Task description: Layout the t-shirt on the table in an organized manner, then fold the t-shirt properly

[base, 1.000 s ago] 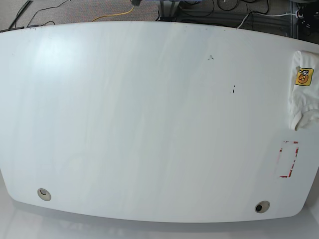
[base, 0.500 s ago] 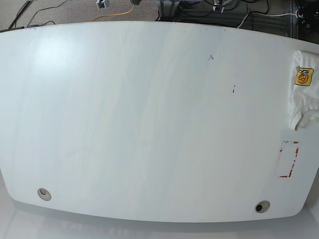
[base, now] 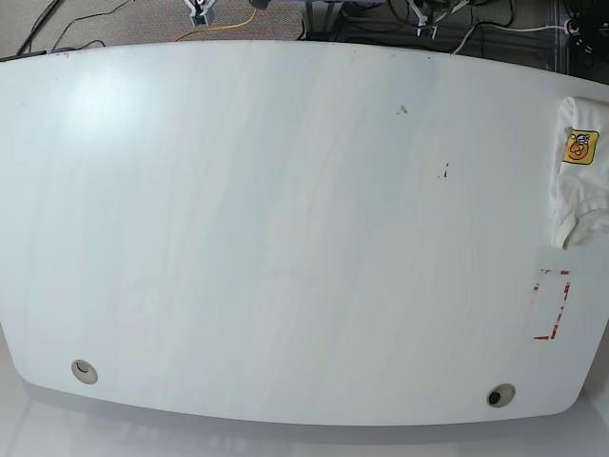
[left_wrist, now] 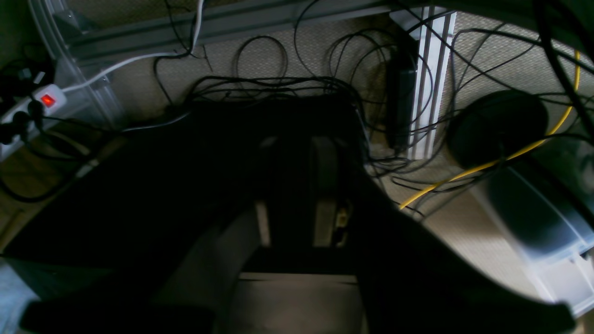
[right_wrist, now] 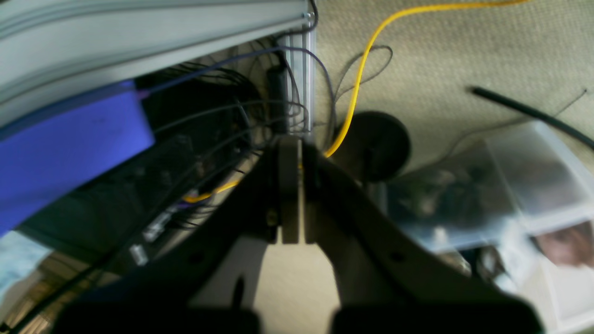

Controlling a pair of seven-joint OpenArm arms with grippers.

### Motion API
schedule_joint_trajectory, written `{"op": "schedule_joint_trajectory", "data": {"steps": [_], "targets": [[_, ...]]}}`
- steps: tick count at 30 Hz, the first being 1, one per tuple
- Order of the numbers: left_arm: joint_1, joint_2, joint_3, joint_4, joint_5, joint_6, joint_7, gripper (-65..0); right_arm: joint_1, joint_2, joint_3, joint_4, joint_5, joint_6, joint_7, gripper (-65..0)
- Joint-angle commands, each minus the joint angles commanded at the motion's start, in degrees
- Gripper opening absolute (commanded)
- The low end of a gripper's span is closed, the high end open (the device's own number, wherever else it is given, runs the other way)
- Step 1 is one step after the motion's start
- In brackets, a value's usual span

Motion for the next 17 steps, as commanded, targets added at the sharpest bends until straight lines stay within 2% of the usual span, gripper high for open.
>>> {"op": "schedule_joint_trajectory", "data": {"steps": [4,7,10,17], "targets": [[-1.3,0.1,0.0,-2.3,0.0,0.1,0.2,-50.0,1.3,0.0,-0.2,-1.9,0.3,-1.14,-0.2,-64.5],[-2.1,0.1,0.0,-2.7,0.0,1.4,2.0,-49.9,3.0,-1.0,-0.2,-3.3,-0.1,-1.76,-1.1,-64.5],[-3.0,0.2,0.0,-2.7,0.0,2.5,3.6,-49.9,3.8,-1.3,-0.2,-3.5,-0.2,-1.76,-2.2,-64.5],[-3.5,0.4,0.0,-2.8,0.0,2.4,4.1,-51.2,4.6,-1.6,-0.2,-3.6,-0.1,-1.76,-3.3,-64.5]]}}
